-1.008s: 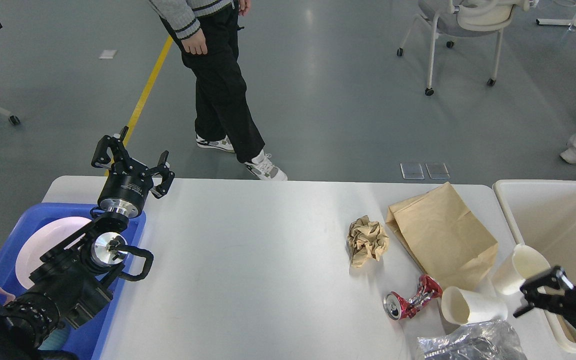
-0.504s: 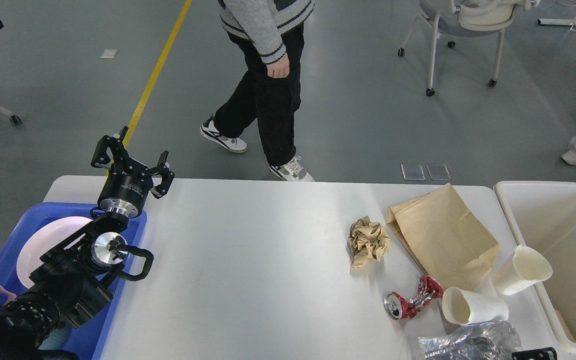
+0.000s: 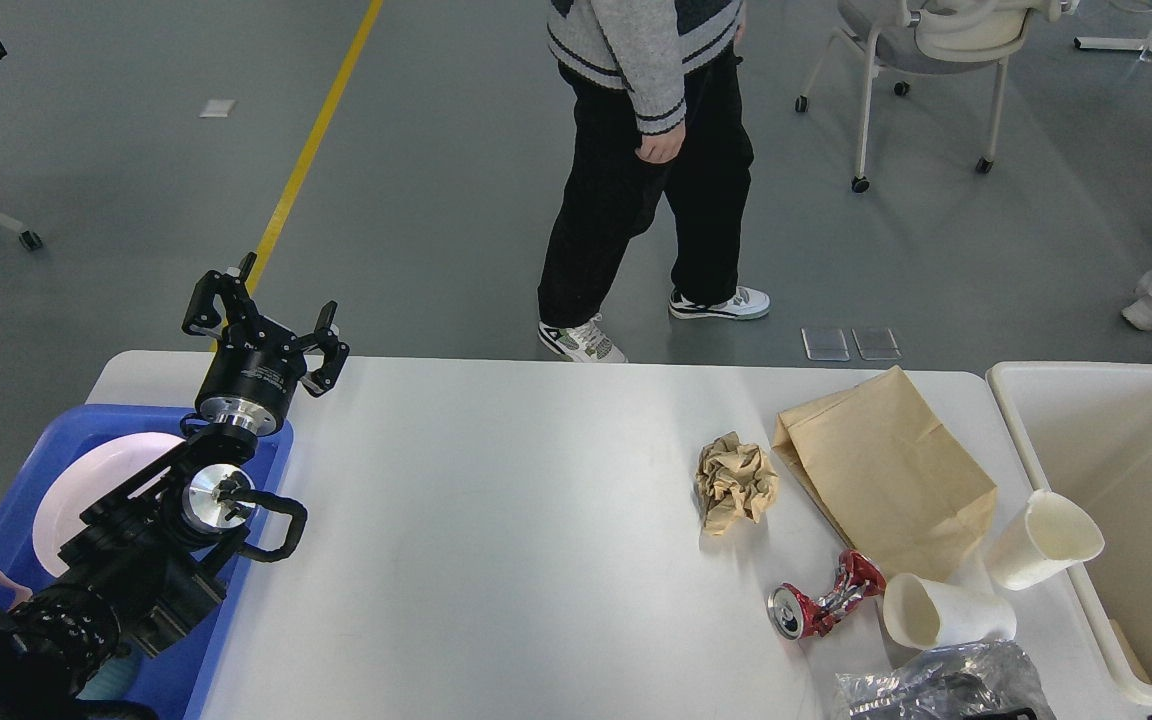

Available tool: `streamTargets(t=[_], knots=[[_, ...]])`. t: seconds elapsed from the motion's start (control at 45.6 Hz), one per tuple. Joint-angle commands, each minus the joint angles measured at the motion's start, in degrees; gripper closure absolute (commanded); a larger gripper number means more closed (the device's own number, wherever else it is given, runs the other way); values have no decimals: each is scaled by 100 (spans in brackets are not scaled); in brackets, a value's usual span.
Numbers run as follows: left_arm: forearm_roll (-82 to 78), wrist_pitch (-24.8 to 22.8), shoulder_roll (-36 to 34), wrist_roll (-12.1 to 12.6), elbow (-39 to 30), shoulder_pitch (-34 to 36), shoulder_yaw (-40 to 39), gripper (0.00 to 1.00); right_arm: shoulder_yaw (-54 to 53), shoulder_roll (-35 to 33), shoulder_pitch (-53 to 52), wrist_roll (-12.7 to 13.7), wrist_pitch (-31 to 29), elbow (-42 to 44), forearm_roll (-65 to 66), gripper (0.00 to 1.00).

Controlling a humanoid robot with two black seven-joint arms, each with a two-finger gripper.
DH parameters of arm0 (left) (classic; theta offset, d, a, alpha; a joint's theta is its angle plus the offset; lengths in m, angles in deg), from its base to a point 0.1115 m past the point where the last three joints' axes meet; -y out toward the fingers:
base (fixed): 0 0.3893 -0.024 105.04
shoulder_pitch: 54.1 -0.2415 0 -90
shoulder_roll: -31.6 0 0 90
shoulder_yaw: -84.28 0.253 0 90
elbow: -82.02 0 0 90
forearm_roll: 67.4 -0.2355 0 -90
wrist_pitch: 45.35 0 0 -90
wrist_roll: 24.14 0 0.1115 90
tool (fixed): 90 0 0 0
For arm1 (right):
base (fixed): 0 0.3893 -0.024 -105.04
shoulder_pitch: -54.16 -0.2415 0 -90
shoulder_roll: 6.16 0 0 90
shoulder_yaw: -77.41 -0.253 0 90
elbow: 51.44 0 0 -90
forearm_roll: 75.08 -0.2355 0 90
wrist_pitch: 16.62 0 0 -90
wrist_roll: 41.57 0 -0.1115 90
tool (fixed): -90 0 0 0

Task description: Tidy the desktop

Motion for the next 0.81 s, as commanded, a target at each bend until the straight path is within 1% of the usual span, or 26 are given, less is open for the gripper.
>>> streamTargets(t=[0.0,0.153,0.592,0.701,0.789], knots=[[2,-9,0,0,0,0,0,2,-9,150,62,-151,-46,-11,40,100],[2,0,0,0,0,0,0,2,-9,204,79,-151,112,-64,32,100],[2,-9,0,0,0,0,0,2,0,28,53,-160,77,-90,58,100],[-7,0,0,0,0,0,0,2,26,-104,18,-160,60,-213,128,100],[2,-8,0,0,0,0,0,2,70,-376,-44,-160,-11,-362,295,100]])
